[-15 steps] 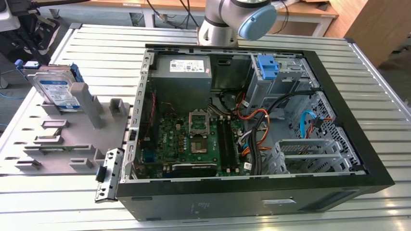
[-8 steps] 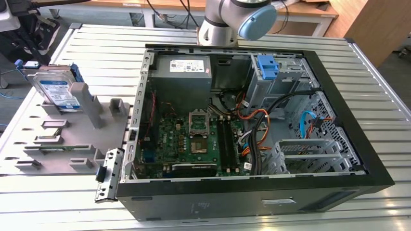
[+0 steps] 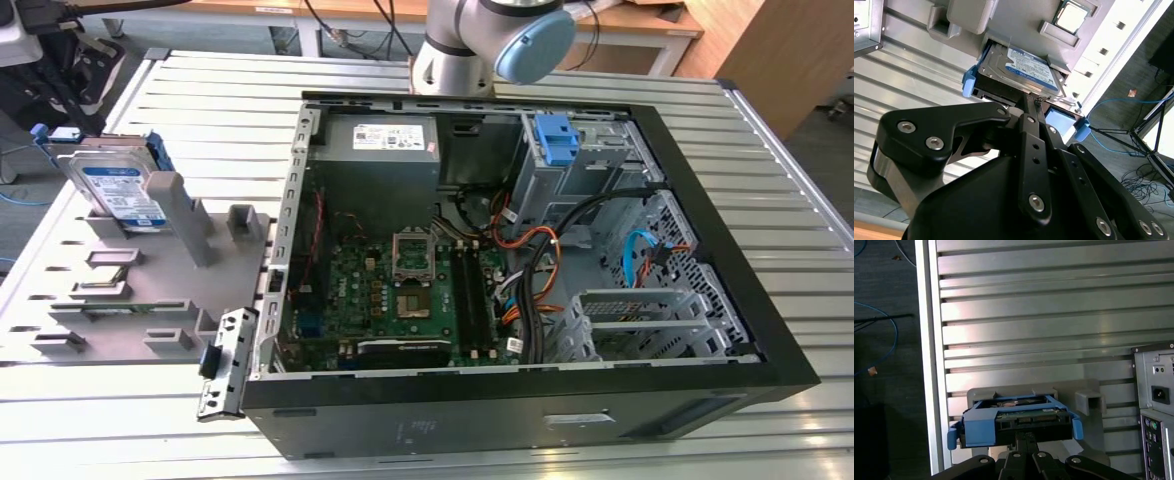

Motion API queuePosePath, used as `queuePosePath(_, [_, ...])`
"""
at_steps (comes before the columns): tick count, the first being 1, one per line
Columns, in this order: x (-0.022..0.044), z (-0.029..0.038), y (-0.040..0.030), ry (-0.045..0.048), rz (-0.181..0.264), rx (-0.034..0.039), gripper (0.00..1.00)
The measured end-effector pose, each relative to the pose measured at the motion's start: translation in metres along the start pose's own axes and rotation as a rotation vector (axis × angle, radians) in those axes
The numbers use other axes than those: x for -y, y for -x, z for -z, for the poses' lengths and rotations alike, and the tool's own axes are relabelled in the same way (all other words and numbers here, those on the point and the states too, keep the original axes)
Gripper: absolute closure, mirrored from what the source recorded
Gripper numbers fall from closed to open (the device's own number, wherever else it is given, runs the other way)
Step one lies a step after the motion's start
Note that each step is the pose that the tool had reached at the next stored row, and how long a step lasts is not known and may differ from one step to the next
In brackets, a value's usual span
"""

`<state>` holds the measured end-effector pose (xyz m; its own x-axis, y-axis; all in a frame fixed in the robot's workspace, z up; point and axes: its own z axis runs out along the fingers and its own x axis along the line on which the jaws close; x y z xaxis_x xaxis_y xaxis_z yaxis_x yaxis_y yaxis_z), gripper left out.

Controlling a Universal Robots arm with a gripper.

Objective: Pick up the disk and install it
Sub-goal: 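Pick up the disk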

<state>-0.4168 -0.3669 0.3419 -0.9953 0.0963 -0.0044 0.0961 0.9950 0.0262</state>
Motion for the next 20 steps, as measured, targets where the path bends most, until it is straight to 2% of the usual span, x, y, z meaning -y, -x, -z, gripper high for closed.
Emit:
queuePosePath(7, [0.0000, -0.0001, 0.0000, 0.0001, 0.011, -0.0003, 0.89])
queuePosePath(20, [0.0000, -0.0004, 0.0000, 0.0011, 0.242, -0.0063, 0.89])
